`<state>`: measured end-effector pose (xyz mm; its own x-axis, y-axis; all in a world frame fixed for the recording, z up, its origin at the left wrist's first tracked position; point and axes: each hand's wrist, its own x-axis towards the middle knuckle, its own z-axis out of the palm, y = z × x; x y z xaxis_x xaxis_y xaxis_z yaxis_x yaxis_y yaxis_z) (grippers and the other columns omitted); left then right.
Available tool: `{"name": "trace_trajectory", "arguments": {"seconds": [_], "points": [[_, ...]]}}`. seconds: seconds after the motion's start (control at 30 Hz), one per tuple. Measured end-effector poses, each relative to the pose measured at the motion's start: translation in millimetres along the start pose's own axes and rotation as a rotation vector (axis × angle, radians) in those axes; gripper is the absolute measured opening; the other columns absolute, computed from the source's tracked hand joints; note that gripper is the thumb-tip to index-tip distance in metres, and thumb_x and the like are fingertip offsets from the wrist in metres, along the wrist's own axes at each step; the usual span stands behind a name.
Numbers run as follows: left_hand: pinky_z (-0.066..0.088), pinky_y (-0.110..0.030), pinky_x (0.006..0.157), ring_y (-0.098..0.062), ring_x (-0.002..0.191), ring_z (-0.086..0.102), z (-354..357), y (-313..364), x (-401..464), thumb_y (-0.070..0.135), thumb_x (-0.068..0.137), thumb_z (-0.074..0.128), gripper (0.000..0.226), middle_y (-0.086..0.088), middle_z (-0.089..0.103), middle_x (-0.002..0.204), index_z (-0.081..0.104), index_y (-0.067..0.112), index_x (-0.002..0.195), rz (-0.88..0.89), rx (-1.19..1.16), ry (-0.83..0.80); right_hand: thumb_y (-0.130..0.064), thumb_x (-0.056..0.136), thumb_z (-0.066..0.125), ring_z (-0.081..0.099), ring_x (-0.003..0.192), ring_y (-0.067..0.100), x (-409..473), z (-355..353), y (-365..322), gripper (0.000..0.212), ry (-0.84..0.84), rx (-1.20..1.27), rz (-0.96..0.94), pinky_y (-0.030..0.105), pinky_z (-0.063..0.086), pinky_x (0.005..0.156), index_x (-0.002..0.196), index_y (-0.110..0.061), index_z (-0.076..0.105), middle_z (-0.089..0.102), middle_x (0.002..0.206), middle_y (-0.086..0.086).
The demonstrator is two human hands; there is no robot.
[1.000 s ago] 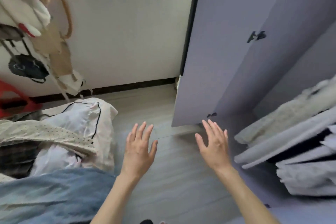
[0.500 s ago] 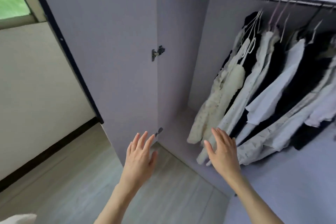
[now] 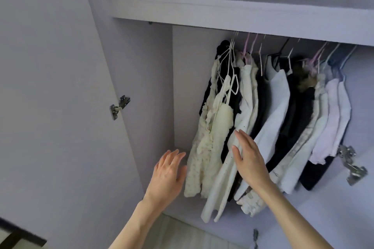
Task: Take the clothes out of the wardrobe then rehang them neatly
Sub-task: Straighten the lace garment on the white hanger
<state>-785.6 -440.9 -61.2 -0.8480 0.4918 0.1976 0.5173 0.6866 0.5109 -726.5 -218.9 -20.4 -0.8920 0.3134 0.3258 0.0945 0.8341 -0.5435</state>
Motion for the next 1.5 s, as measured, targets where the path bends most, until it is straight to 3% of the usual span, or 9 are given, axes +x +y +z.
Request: {"name": "trace_trajectory", "arguments": {"seconds": [0.17, 0.3, 0.43, 0.57, 0.7, 0.87, 1.23, 1.4, 1.5], "points": [[0.031, -0.025, 0.103, -0.019, 0.128, 0.038, 1, 16, 87, 0.024, 0.099, 0.039, 0.038, 0.002, 0.046, 0.136, 0.043, 0.017, 0.136, 0.033, -0.133, 0.002, -0.019, 0.098, 0.042, 0.034, 0.133, 0.011, 93, -17, 12, 0.043, 0.134, 0.175, 0.025, 0.011, 0.021, 0.100, 0.140, -0.011, 0.037, 0.039, 0.144, 0.000], [0.026, -0.003, 0.083, -0.011, 0.114, 0.046, -10, 57, 163, 0.013, 0.099, 0.037, 0.034, 0.009, 0.048, 0.118, 0.048, 0.013, 0.132, 0.019, -0.322, 0.045, -0.016, 0.097, 0.045, 0.034, 0.132, 0.009, 160, -29, 20, 0.044, 0.116, 0.252, -0.012, 0.012, 0.022, 0.103, 0.140, -0.012, 0.037, 0.039, 0.144, 0.000], [0.028, -0.003, 0.076, 0.003, 0.093, 0.047, -17, 98, 235, 0.011, 0.100, 0.033, 0.032, 0.015, 0.049, 0.103, 0.050, 0.013, 0.127, -0.029, -0.484, 0.048, -0.017, 0.096, 0.047, 0.030, 0.128, -0.004, 195, -34, 32, 0.044, 0.022, 0.332, -0.044, 0.011, 0.020, 0.106, 0.140, -0.016, 0.039, 0.039, 0.143, -0.008], [0.030, -0.021, 0.102, -0.016, 0.129, 0.040, -14, 123, 284, 0.027, 0.101, 0.035, 0.042, -0.002, 0.044, 0.140, 0.034, 0.015, 0.141, -0.161, -0.677, -0.065, -0.013, 0.096, 0.046, 0.033, 0.129, -0.005, 199, -32, 42, 0.043, -0.024, 0.485, -0.026, 0.002, 0.024, 0.100, 0.139, -0.018, 0.041, 0.037, 0.135, -0.019], [0.038, -0.021, 0.093, -0.018, 0.120, 0.048, 0, 138, 303, 0.023, 0.098, 0.041, 0.044, -0.005, 0.050, 0.131, 0.034, 0.014, 0.141, -0.212, -0.710, -0.140, -0.012, 0.097, 0.043, 0.032, 0.126, -0.012, 197, -32, 51, 0.042, -0.019, 0.525, -0.037, 0.001, 0.025, 0.099, 0.138, -0.020, 0.040, 0.034, 0.132, -0.026], [0.036, -0.011, 0.046, -0.011, 0.063, 0.049, 8, 132, 309, 0.017, 0.100, 0.033, 0.018, 0.001, 0.052, 0.075, 0.044, 0.007, 0.110, -0.214, -0.631, 0.197, -0.010, 0.097, 0.043, 0.029, 0.119, -0.026, 196, -31, 59, 0.041, 0.022, 0.522, -0.057, 0.002, 0.024, 0.101, 0.136, -0.022, 0.041, 0.036, 0.128, -0.031], [0.035, -0.010, 0.042, -0.009, 0.047, 0.038, -14, 115, 311, 0.009, 0.099, 0.033, 0.024, 0.001, 0.046, 0.063, 0.051, -0.002, 0.110, -0.156, -0.492, 0.398, -0.010, 0.097, 0.042, 0.033, 0.111, -0.030, 192, -27, 61, 0.042, 0.026, 0.500, -0.041, -0.004, 0.026, 0.092, 0.138, -0.022, 0.041, 0.041, 0.129, -0.021], [0.034, -0.011, 0.043, -0.010, 0.048, 0.038, -21, 115, 309, 0.008, 0.099, 0.033, 0.022, 0.000, 0.046, 0.063, 0.052, 0.000, 0.106, -0.137, -0.490, 0.428, -0.012, 0.097, 0.041, 0.058, 0.078, -0.008, 191, -25, 59, 0.047, 0.020, 0.412, -0.012, 0.007, 0.044, 0.074, 0.140, -0.029, 0.034, 0.064, 0.106, -0.018], [0.031, -0.016, 0.043, -0.012, 0.049, 0.037, -16, 110, 303, 0.009, 0.099, 0.032, 0.020, -0.002, 0.046, 0.062, 0.050, 0.005, 0.102, -0.190, -0.508, 0.450, -0.009, 0.097, 0.040, 0.054, 0.067, 0.011, 192, -28, 57, 0.047, 0.031, 0.471, 0.061, 0.012, 0.044, 0.065, 0.140, -0.028, 0.037, 0.062, 0.076, 0.011]]}}
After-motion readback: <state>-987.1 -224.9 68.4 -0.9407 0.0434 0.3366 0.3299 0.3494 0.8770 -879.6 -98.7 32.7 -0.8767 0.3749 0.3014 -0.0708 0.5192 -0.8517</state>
